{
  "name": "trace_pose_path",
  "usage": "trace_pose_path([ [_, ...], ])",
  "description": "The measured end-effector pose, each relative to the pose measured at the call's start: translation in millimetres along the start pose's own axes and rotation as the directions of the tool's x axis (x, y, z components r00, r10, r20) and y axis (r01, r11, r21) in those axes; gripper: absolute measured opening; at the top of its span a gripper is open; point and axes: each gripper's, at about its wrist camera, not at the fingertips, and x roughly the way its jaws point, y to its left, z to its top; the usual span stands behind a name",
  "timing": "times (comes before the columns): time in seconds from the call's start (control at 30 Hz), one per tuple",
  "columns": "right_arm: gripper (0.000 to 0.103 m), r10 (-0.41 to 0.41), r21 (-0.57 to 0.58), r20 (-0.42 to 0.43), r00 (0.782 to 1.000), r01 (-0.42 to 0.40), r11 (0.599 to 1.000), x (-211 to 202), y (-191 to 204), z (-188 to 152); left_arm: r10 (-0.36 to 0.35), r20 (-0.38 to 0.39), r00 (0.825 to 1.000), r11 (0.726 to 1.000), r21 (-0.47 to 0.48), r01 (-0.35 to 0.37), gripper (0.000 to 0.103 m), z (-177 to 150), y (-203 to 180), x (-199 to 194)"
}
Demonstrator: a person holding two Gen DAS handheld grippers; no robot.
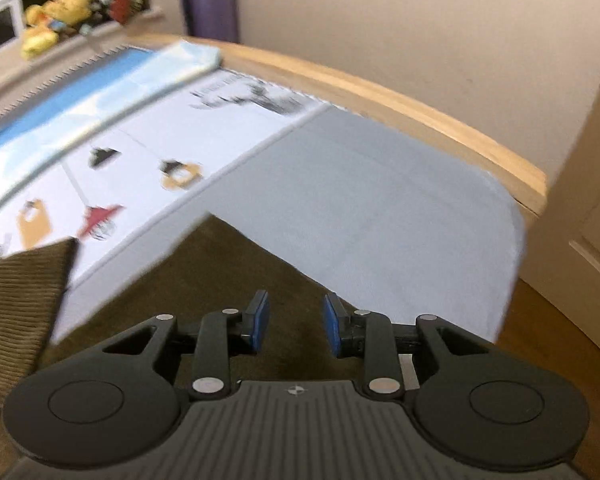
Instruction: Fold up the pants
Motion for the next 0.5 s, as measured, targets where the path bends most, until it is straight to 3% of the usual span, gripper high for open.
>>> trace_pose_path([
  [0.23,0.028,0.146,-0.085,0.07,0.987,-0.14,0.986,-19.4,37.3,3.1,-0.005,0.086,0.996,0.997,-0.075,0.012,0.054,21.6,-11.2,-16.5],
  [0.33,0.016,0.208,-0.106,0.08,0.975,-0.2,0.974,-26.4,53.1,4.2,-0.014,0.103,0.995,0.996,-0.082,0.023,0.04,29.1,-20.9,-19.7],
  [0.43,0.015,0.247,-0.133,0.095,0.964,-0.234,0.963,-34.2,70.9,3.1,-0.031,0.122,0.992,0.995,-0.087,0.042,0.028,35.7,-31.3,-23.3],
  [0.5,0.015,0.272,-0.153,0.104,0.957,-0.255,0.955,-39.6,82.6,2.1,-0.044,0.133,0.99,0.995,-0.086,0.055,0.027,38.9,-38.1,-25.4],
])
